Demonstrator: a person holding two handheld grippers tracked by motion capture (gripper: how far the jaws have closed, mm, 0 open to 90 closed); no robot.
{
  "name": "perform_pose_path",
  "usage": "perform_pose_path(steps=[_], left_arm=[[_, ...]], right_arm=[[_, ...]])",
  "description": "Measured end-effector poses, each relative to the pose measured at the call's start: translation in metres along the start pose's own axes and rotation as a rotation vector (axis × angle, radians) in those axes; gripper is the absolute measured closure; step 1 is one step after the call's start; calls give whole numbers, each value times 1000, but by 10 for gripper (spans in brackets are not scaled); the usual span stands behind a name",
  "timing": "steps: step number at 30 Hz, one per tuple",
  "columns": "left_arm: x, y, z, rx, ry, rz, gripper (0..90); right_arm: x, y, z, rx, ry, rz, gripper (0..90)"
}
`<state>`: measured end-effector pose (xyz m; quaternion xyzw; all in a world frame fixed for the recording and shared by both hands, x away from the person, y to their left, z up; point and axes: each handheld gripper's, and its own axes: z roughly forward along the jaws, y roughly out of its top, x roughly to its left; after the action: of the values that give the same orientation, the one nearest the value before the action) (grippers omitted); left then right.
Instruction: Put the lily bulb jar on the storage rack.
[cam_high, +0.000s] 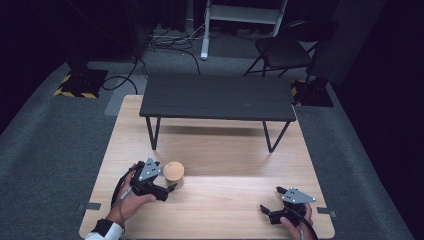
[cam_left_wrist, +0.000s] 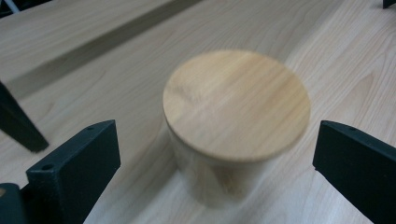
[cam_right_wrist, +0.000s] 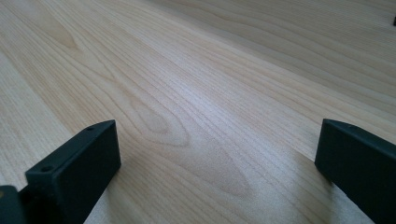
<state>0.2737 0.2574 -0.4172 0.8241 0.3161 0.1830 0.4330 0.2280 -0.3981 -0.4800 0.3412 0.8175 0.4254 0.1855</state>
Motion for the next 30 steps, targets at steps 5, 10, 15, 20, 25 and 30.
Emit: perform_pose_path(steps=[5,10,15,20,25,30], left_arm=[[7,17,10,34,-19,2,6],[12,32,21,78,-54,33,11],[13,39,33,128,-67,55,14],[15,40,40,151,-71,73,54],[19,39,43,141,-101,74,179],[19,39,44,135,-96,76,239]], right_arm=[[0,0,0,0,0,0,0],[0,0,0,0,0,0,0],[0,0,0,0,0,0,0],[0,0,0,0,0,0,0],[0,0,0,0,0,0,0],[0,0,0,0,0,0,0]])
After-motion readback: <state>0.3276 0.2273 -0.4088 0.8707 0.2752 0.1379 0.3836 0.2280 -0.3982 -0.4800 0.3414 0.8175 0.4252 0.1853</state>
